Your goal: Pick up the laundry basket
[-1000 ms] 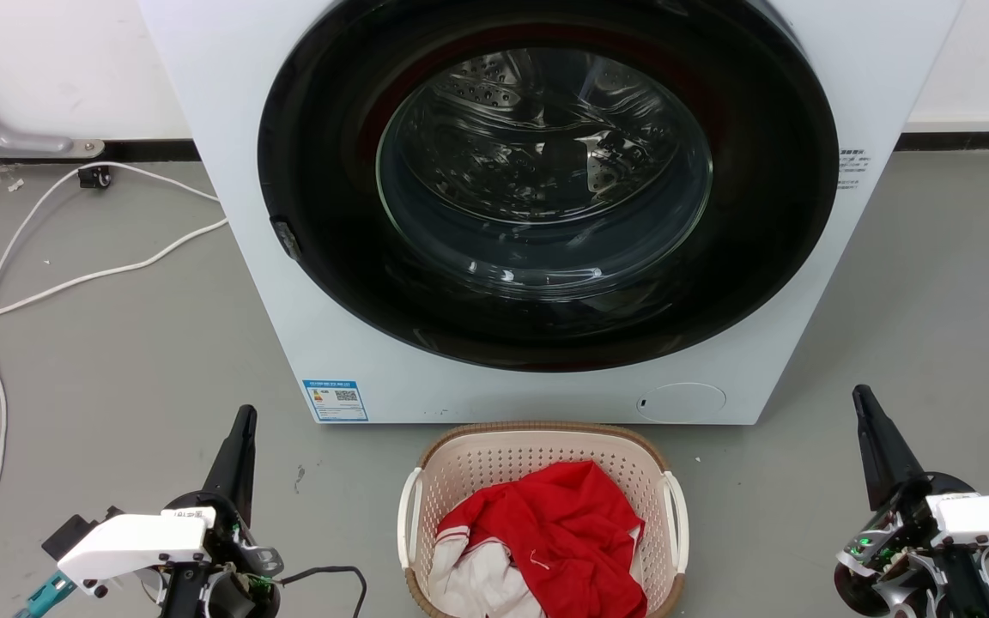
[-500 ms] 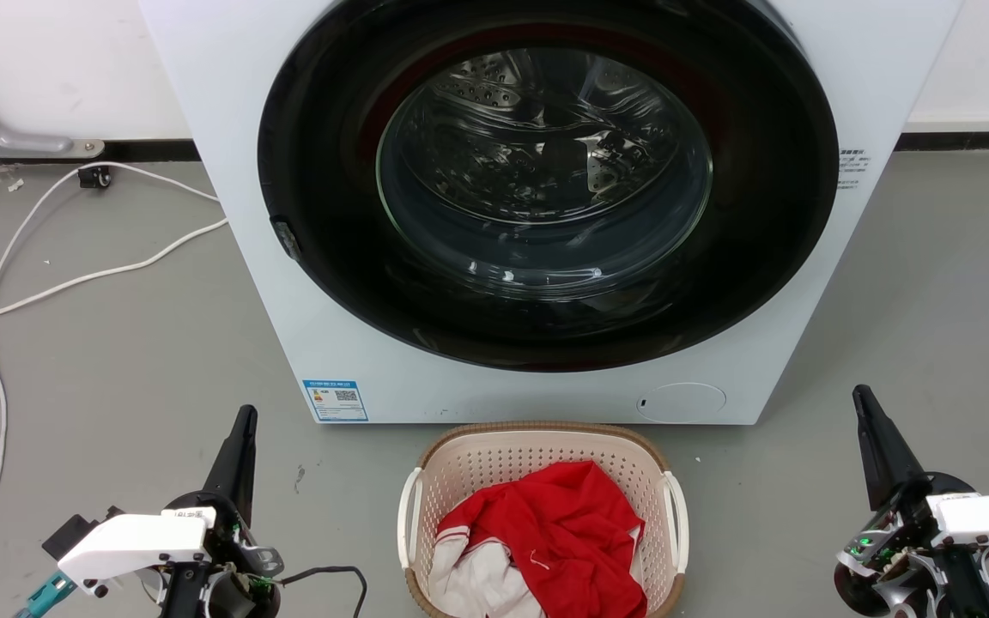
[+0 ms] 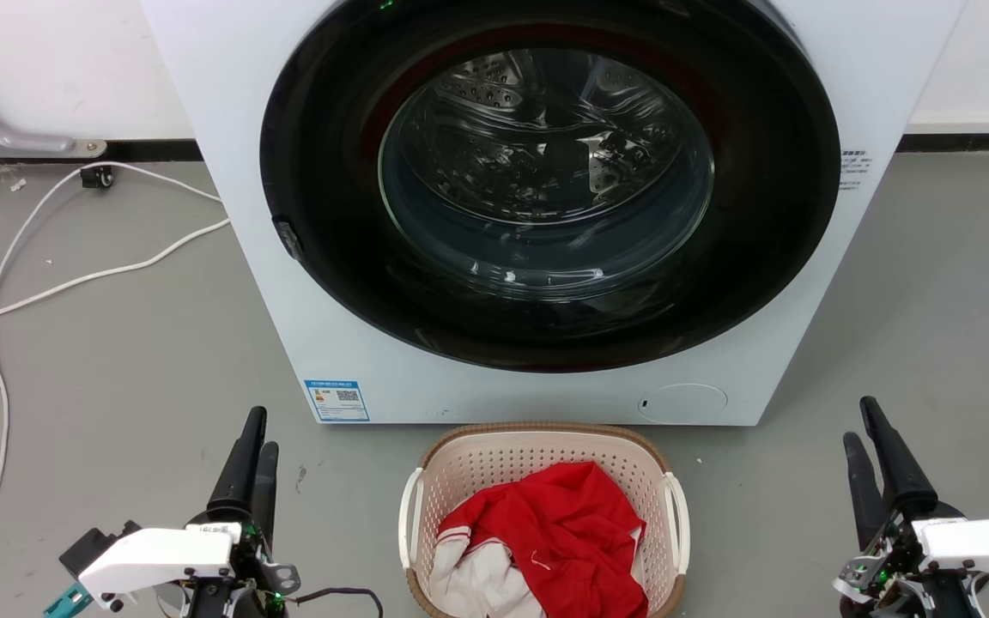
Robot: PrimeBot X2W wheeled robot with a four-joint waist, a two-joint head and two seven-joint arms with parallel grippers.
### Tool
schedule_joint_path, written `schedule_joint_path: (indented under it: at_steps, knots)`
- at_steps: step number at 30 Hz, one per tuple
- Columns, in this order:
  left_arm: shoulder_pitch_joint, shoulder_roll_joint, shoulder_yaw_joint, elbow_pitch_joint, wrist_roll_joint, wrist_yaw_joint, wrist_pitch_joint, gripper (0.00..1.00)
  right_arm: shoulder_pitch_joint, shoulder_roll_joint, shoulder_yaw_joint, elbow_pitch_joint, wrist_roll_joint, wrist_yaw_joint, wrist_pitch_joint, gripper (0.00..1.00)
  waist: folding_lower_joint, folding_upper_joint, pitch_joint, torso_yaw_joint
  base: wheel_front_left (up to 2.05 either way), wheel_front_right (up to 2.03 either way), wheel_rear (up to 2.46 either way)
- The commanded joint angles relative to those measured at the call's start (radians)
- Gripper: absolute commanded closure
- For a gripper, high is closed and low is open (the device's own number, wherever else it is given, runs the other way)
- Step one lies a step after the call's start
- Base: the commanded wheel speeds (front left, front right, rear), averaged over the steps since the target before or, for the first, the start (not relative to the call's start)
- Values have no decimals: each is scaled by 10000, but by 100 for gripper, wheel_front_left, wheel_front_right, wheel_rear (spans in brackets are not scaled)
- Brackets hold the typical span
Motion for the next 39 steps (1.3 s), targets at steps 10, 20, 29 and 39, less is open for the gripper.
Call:
schedule_joint_path:
  at_steps: [10,20,29,39]
  knots:
    - [-78,33,-291,-550,2390,-5,-505,0,117,-8,-42,-706,-2187,2,-494,0,0,-1,-36,16,0,0,0]
    - [-10,33,-550,-769,4905,1,-907,0,317,1,-11,-1198,-5063,2,-871,0,0,-1,-58,8,0,0,0]
    - [27,90,-830,-829,6962,99,-1271,0,499,9,72,-1628,-7180,1,-944,0,0,-1,-83,10,0,0,0]
    - [37,251,-1161,-808,8656,341,-1601,0,694,17,121,-1968,-8953,1,-840,0,0,-1,-93,5,0,0,0]
